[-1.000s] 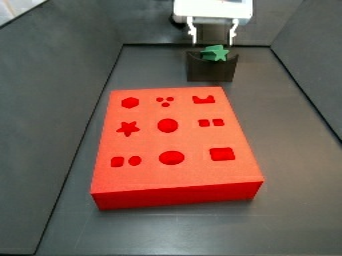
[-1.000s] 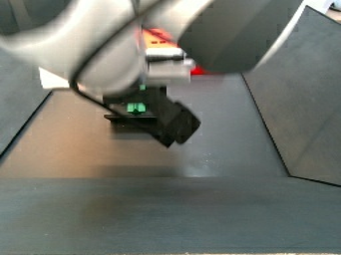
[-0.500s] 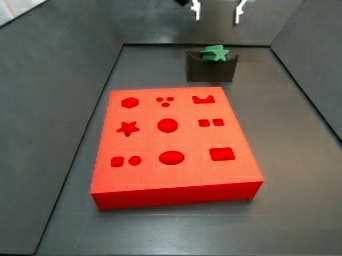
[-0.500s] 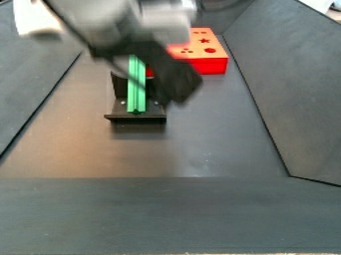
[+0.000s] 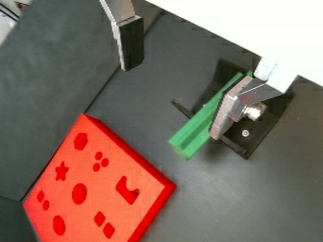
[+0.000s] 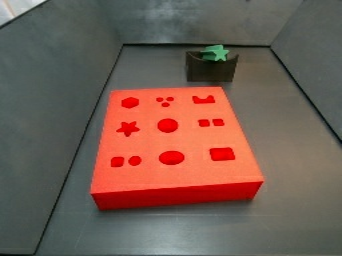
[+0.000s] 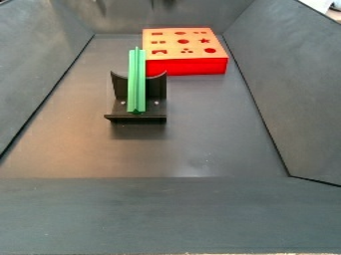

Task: Pick up the star object. Move up. Place the star object on the fixture. Regrasp the star object. Move to above the board. Insert the star object.
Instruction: Regrasp the star object.

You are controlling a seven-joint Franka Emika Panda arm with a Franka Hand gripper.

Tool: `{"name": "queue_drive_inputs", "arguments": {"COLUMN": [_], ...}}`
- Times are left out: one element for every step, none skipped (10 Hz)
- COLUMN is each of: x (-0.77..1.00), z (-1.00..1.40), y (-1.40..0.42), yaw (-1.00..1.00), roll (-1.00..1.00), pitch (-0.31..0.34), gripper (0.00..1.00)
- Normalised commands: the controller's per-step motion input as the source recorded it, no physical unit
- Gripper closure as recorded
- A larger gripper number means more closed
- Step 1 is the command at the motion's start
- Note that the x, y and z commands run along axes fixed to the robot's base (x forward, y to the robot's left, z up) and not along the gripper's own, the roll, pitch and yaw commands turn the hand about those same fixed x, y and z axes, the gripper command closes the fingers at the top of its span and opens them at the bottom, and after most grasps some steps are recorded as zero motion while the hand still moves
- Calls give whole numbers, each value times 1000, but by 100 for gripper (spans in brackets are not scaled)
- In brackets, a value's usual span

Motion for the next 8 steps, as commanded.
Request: {"name": "queue_drive_inputs", "arguments": {"x": [-53,-36,-29,-24,-31,-23,-6,2], "z": [465,197,88,51,48,35,7,8], "y": [-886,-618,-411,-200,-46,-27,-42,-35], "yaw": [4,4,5,5,6,7,8,9], "roll": [1000,1000,1000,1000,1000,1000,1000,1000], "pitch": [22,17,14,11,7,3,-1,-3], "gripper": [0,0,0,0,0,0,0,0]}}
